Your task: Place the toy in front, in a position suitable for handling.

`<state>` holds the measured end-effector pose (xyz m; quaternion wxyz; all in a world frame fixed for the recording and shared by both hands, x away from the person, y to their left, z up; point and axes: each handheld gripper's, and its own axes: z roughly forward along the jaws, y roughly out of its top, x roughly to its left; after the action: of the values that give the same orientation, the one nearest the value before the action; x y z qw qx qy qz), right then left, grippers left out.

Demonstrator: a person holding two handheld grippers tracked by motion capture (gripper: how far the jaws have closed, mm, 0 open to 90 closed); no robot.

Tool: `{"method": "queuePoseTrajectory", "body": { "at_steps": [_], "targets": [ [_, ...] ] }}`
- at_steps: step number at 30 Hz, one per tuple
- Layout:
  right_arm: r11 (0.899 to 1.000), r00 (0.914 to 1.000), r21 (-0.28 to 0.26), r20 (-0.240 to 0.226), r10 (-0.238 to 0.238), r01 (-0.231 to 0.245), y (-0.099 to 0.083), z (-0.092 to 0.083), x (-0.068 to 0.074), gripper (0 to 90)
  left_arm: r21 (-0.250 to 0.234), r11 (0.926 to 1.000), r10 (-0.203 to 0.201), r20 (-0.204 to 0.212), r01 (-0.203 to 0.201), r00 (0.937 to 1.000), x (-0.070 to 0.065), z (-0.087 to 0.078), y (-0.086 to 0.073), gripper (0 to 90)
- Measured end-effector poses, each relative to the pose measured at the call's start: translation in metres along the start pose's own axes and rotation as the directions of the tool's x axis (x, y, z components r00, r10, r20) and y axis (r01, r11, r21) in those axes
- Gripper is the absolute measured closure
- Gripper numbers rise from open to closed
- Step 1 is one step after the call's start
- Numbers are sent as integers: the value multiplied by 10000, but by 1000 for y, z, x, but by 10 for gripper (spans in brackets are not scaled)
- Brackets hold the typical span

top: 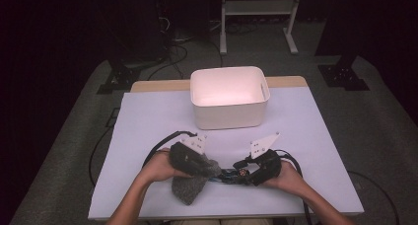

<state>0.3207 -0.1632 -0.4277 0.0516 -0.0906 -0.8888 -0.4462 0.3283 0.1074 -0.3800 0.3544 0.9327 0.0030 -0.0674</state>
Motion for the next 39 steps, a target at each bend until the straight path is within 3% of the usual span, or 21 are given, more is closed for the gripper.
{"method": "queuePoseTrajectory", "body": {
  "at_steps": [11,24,39],
  "targets": [
    [9992,9989,-188,-295,359,-364,0,0,5,374,2,9999,117,400,-117,9991,-13,2,-5,775],
    [9986,9986,243,217,475,-481,-7,9,16,293,-144,9997,228,431,-222,9988,-21,5,-9,765],
    [9977,9979,187,43,653,-653,-6,11,17,248,-41,9996,270,810,-267,9964,-26,11,-11,770]
  ]
}}
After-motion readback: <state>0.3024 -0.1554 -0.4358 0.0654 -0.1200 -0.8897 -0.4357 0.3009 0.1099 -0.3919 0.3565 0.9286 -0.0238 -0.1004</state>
